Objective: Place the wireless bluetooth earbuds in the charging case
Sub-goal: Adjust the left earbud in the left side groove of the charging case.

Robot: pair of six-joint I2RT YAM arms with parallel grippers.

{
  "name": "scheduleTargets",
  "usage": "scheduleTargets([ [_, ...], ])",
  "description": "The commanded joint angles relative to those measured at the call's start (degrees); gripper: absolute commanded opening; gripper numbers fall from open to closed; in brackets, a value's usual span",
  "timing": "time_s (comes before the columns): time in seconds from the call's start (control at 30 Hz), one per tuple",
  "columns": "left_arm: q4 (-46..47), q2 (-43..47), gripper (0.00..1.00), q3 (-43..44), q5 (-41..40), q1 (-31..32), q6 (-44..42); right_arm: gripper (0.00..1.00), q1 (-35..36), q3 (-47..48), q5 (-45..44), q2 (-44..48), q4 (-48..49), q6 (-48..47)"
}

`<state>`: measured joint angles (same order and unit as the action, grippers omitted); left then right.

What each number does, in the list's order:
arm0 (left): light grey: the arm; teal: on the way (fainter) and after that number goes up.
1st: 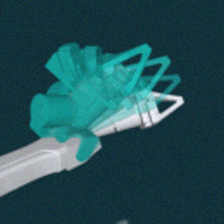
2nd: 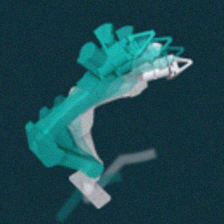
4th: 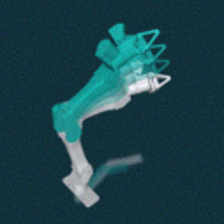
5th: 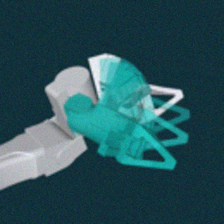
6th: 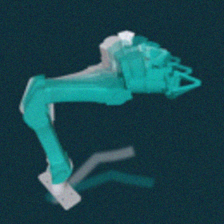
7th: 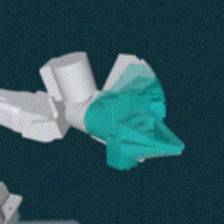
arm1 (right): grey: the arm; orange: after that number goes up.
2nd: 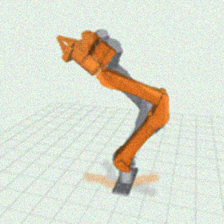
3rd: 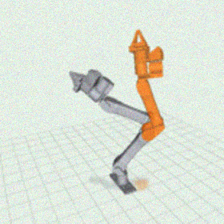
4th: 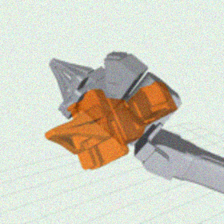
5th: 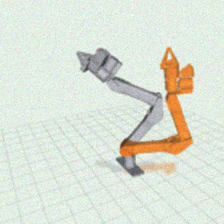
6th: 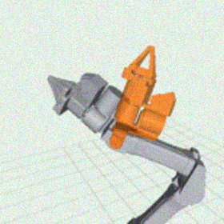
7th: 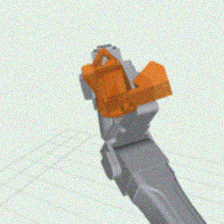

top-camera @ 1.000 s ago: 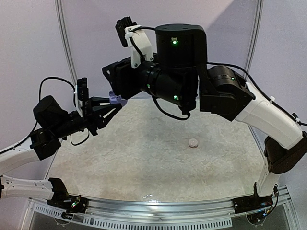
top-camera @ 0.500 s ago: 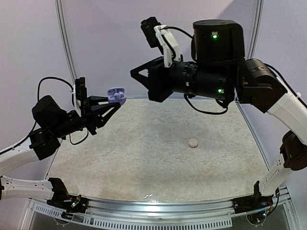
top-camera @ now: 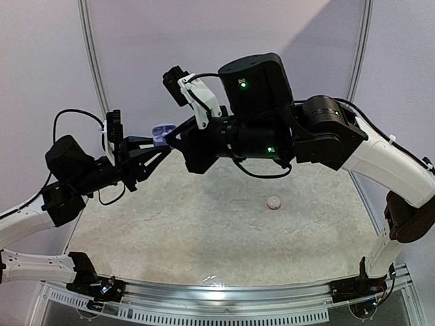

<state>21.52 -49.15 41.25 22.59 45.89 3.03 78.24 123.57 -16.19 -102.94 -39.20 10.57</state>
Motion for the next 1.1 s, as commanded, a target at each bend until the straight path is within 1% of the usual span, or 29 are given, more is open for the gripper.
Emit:
scheduleTargets([
  [0.0, 0.19, 0.02, 0.0, 0.05, 0.51, -0.75, -0.5, 0.0, -0.59, 1.24, 1.05, -0.54, -0.62, 1.21],
  [0.37, 0.32, 0.02, 0.0, -0.08, 0.85, -0.78, -0.78, 0.0, -1.57, 2.14, 2.47, -1.89, 1.36, 0.79],
  [0.6, 0.46, -0.02, 0.0, -0.16, 0.76, -0.78, -0.92, 0.0, -1.65, 5.62, 4.82, -4.52, -0.12, 0.27],
  [1.07, 0.54, 0.01, 0.0, -0.38, 0.42, -0.8, -1.23, 0.0, -1.6, 5.95, 8.22, -4.06, 1.24, -0.69],
])
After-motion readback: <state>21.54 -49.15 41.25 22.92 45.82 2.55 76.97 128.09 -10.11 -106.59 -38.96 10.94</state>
